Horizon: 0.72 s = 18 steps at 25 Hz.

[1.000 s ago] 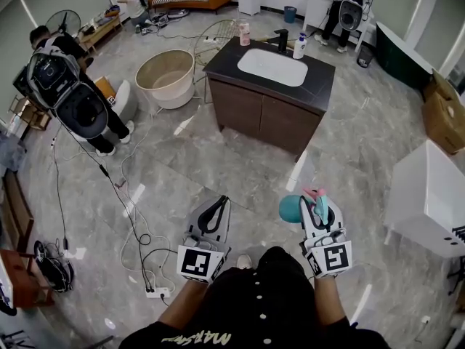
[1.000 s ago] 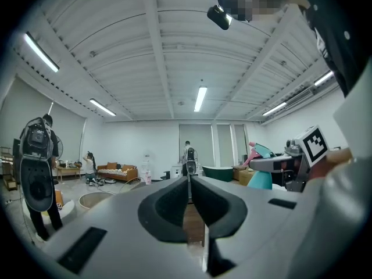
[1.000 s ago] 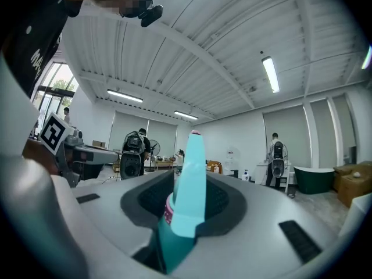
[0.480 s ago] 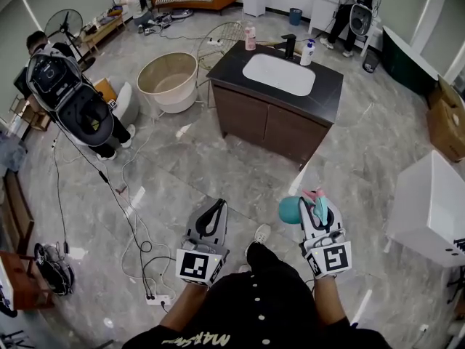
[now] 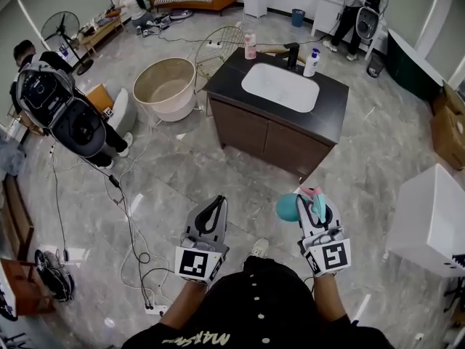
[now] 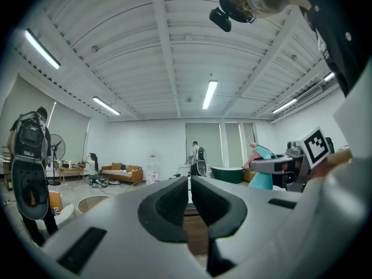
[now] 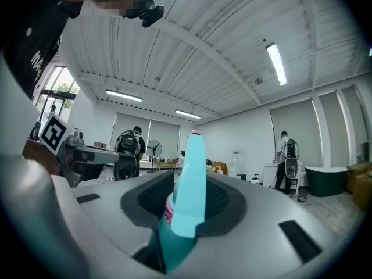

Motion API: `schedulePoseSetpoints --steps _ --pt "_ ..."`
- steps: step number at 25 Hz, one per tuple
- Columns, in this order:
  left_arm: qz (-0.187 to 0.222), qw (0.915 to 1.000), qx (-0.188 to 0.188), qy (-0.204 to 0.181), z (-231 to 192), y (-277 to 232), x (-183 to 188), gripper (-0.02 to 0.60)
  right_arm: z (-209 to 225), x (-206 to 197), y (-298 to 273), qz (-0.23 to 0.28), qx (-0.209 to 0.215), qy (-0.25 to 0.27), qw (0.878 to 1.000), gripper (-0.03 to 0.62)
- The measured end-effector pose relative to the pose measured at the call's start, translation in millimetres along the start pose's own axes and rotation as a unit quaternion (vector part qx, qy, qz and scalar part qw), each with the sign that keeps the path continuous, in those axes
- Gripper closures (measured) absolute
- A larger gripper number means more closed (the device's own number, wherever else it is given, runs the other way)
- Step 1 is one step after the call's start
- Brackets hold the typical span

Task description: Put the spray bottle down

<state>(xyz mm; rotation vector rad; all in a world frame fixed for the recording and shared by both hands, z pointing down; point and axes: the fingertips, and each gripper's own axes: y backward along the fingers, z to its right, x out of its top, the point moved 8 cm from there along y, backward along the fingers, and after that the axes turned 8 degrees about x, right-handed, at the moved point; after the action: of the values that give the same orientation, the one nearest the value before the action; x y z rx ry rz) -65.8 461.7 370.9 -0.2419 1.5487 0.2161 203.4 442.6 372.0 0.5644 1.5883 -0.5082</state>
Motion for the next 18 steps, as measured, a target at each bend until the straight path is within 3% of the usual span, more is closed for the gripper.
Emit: schedulePoseSetpoints --steps 7,18 --pt "-0.009 0.9999 0.014 0.002 -7.3 -55.2 -2.3 0.558 46.5 -6.2 -46.2 -0.002 0.011 -0.004 1.000 0.487" --pt "-0.035 0.9981 0.051 0.007 -27.9 -96.1 -13.4 0.558 81.5 -22.0 -101.6 -0.013 0.045 -0.014 0.999 0.487"
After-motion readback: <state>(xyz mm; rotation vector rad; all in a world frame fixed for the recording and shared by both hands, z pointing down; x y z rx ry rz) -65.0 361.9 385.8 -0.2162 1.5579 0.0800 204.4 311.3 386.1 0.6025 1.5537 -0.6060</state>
